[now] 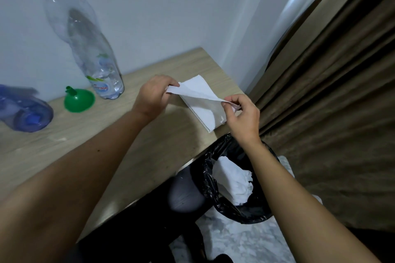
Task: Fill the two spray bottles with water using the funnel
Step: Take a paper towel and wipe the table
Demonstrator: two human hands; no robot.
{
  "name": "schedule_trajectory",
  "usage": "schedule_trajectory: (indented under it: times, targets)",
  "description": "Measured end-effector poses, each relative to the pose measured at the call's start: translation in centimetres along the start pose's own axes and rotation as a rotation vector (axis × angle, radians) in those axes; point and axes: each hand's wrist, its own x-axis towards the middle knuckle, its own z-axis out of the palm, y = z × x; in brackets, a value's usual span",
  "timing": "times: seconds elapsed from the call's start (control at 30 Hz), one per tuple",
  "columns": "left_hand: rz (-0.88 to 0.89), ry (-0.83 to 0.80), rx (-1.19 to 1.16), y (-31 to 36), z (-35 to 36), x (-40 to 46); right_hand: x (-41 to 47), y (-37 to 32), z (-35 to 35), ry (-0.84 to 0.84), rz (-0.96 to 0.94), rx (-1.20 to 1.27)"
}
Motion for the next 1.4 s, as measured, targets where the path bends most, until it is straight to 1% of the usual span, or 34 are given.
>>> schedule_trajectory:
  times: [0.13,0.3,0.43,0.6,0.8,0.93,1.03,1.13,1.23,1.3,1.4]
  targets:
    - [-0.060,0.015,-0.016,0.5,-3.7,-2.4,0.0,-2.1,0.6,-0.076,-0.028,0.067]
    - [-0.155,0.109,0.027,0.7,-9.2,-7.6,-0.7,-5.7,2.9,-0.224,-0.083,0.155]
    - [-0.291,0.221,0.080,1.0,-12.9,-13.6,-2.9,-8.5,5.3,-0.342,-0.099,0.236]
    - [-0.466,0.369,0.075,2.7,-16.3,-21.7,-6.6,-11.3,8.1,-0.501,-0.154,0.333]
    - [-0.659,0.453,0.087,4.8,-18.3,-30.1,-11.8,-13.4,10.7,-0.650,-0.180,0.372]
    - [-0.763,0.509,0.107,5.3,-19.4,-34.4,-15.3,-14.3,12.7,-0.707,-0.173,0.378]
    - [-0.844,0.571,0.086,4.8,-20.0,-36.8,-17.5,-15.3,13.8,-0.732,-0.218,0.376]
    - [-0.933,0.635,0.046,3.8,-20.3,-38.2,-18.7,-15.9,15.7,-0.740,-0.246,0.342]
    - [-0.973,0.689,-0.015,2.4,-20.5,-38.8,-19.4,-16.4,17.8,-0.750,-0.217,0.354]
    - [-0.997,0.702,-0.026,1.2,-20.5,-39.1,-19.8,-16.6,19.0,-0.761,-0.192,0.351]
    - [-1.043,0.665,-0.005,-0.5,-20.2,-39.9,-20.5,-16.4,20.6,-0.760,-0.188,0.302]
